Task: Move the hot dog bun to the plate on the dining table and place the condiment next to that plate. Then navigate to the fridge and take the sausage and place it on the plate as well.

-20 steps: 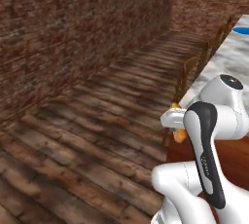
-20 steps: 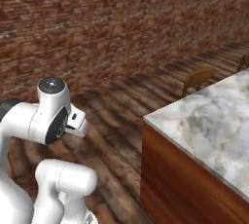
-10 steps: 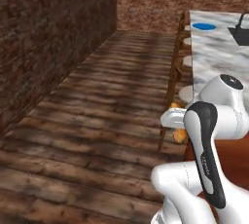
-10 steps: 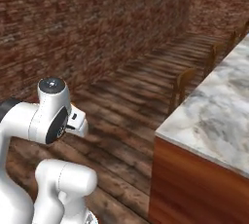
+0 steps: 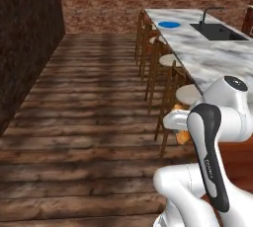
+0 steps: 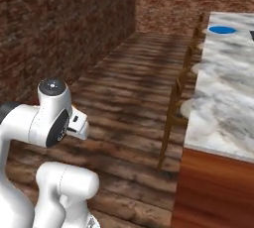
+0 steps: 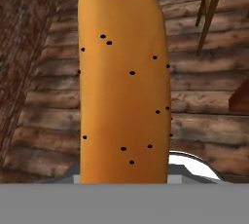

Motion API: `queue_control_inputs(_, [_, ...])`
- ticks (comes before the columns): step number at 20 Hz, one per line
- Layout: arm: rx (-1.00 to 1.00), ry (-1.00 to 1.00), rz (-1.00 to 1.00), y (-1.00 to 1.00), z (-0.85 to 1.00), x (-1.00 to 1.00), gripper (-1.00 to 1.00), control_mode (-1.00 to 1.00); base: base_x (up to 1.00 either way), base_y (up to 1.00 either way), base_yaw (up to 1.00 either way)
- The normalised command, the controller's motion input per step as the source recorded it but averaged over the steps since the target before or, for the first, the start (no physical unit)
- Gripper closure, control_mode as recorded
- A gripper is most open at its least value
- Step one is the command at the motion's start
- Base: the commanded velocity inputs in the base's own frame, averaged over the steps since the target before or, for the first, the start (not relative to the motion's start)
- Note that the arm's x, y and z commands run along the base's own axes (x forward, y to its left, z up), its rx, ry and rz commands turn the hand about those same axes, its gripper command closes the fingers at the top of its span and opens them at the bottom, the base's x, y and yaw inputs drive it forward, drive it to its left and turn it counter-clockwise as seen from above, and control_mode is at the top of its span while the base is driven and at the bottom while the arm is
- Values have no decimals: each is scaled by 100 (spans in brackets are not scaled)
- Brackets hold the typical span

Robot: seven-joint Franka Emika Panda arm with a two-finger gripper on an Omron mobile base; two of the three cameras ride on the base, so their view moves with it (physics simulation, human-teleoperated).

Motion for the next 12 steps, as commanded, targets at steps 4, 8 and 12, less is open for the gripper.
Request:
queue_control_inputs(4, [0,0,0,0,0,0,100,100,99,93,-48])
queue_control_inputs(8, [0,0,0,0,0,0,100,100,100,94,-45])
queue_control_inputs(12, [0,0,0,0,0,0,100,100,100,96,-44])
